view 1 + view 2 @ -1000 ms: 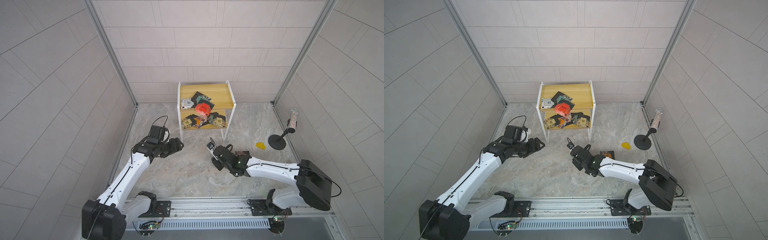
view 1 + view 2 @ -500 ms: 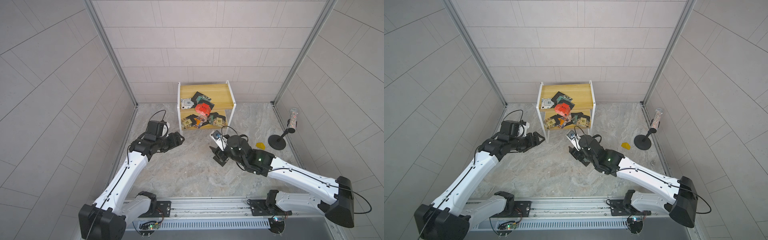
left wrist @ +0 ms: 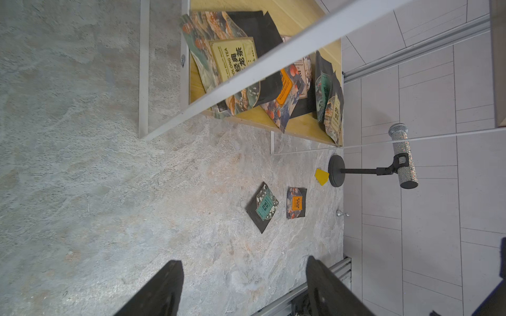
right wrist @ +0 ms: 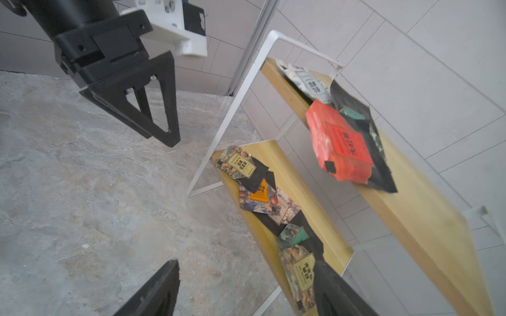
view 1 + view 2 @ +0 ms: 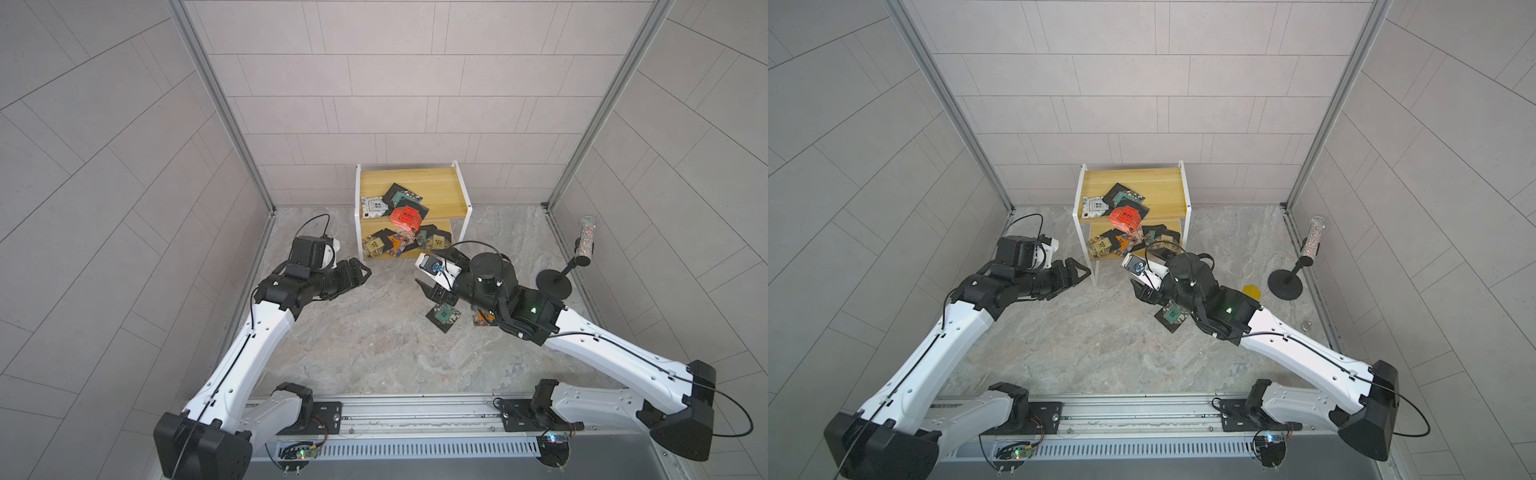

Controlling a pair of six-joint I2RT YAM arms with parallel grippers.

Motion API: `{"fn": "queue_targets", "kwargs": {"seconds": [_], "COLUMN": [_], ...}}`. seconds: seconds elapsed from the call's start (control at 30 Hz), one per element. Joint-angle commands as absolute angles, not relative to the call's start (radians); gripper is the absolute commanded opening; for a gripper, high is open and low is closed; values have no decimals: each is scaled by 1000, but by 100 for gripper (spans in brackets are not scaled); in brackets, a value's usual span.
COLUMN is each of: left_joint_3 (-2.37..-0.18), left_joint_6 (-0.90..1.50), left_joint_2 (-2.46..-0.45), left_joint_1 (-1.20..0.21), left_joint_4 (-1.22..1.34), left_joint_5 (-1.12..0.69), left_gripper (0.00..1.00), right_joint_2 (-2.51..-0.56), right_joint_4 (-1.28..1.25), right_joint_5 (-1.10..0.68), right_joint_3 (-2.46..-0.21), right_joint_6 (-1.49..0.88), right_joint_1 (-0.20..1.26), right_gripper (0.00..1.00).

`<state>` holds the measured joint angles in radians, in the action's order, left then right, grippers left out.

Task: Remove the tea bags from the shelf
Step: Place the tea bag at the center of the board, then pick up the tea bag from the shelf.

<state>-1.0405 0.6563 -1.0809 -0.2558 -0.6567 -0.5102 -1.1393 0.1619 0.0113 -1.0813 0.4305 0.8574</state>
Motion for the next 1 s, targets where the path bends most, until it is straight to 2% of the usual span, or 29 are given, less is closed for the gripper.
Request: {"fn": "queue_targets", "kwargs": {"seconds": [0.0,0.23,0.67,0.83,0.97], "left_joint_3": [-1057,-1042,-1046,-1043,-1036], "left_joint_6": [656,657,651,647,647], "left_joint_2": [-1059,-1050,-1071,-1073,-1066], "left_joint_1": [-258,-258,-258,-258,-258], "left_joint_4": [-670,-674,-668,-667,-657], "left_joint_5": [-518,-511,-500,-489,-475], "left_gripper": [79,78,78,78,78], "right_joint_2": [-1169,-1272,-1448,-1502,-1522], "right_joint_4": [85,78,82,92,93], "right_joint_5": [-31,-6,5,7,16], "right_joint_3": [-1112,-1219,-1381,-1431,-1443], "right_joint_6": [547,667,690,694,702], "right_joint_1": [842,805,754,746,740], "right_gripper": [81,81,78,72,61]}}
